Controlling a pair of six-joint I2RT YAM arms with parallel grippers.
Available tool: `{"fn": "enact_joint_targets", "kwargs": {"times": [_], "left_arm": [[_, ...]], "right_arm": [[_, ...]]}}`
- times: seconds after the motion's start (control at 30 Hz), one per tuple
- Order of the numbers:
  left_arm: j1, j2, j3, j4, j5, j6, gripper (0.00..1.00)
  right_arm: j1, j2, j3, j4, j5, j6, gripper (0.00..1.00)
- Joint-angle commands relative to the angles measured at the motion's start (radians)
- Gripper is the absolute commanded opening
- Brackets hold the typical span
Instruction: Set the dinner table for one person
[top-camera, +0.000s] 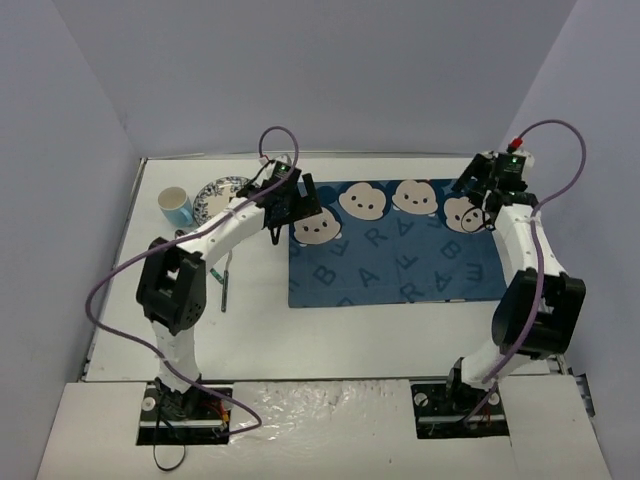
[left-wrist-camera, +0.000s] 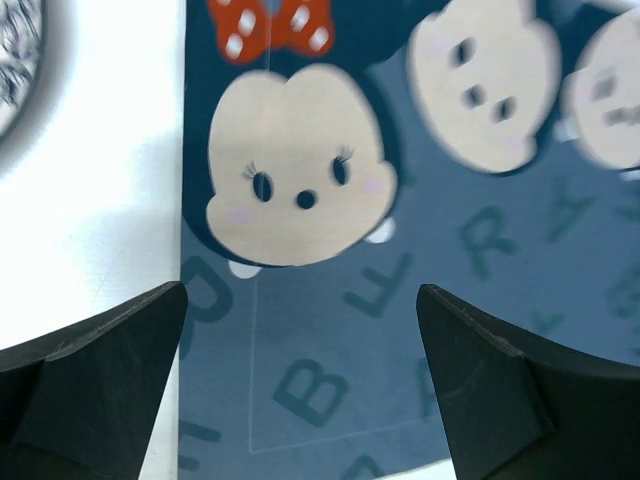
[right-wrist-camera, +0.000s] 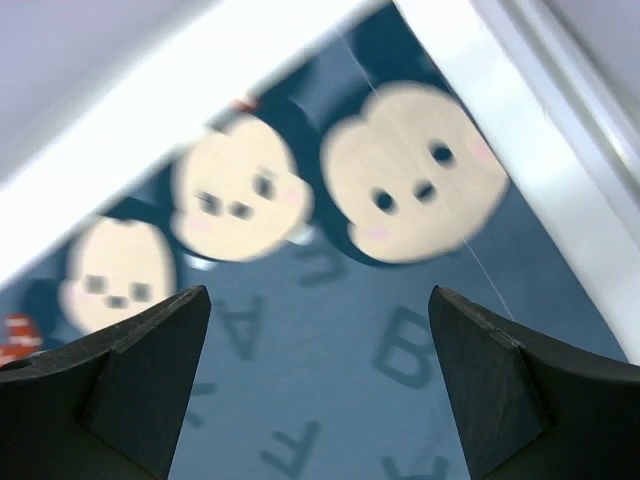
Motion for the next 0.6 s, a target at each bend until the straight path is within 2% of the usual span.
{"fn": "enact_joint_targets", "kwargs": {"times": [0.0,0.13,0.27,0.33,0.43,0.57], "left_arm": [[0.059,-0.234,-0.053,0.034,0.010,-0.027,0.97],[0.190,-0.390,-0.263,0.136,0.101,-0.069,0.97],[0.327,-0.515,-0.431,0.171,0.189,-0.030,0.97],[0.429,-0.553,-0.493,0.191,0.237,-0.022,0.97],[0.506,-0.576,-0.570,0.274,0.280,-0.022,0.97],[0.548,-0.565,-0.613,0.334,0.274,-0.031,0.97]], "right_arm": [[0.022,-0.171,0.062,0.048,-0.171,0.032,0.90],[0.048,-0.318,-0.076,0.187,-0.301,0.102,1.00],[0.052,-0.454,-0.294,0.448,-0.459,0.234,1.00],[0.060,-0.481,-0.343,0.458,-0.501,0.251,1.00],[0.091,-0.492,-0.393,0.480,-0.559,0.229,1.00],[0.149,-0.482,-0.462,0.532,-0.562,0.253,0.99]]}}
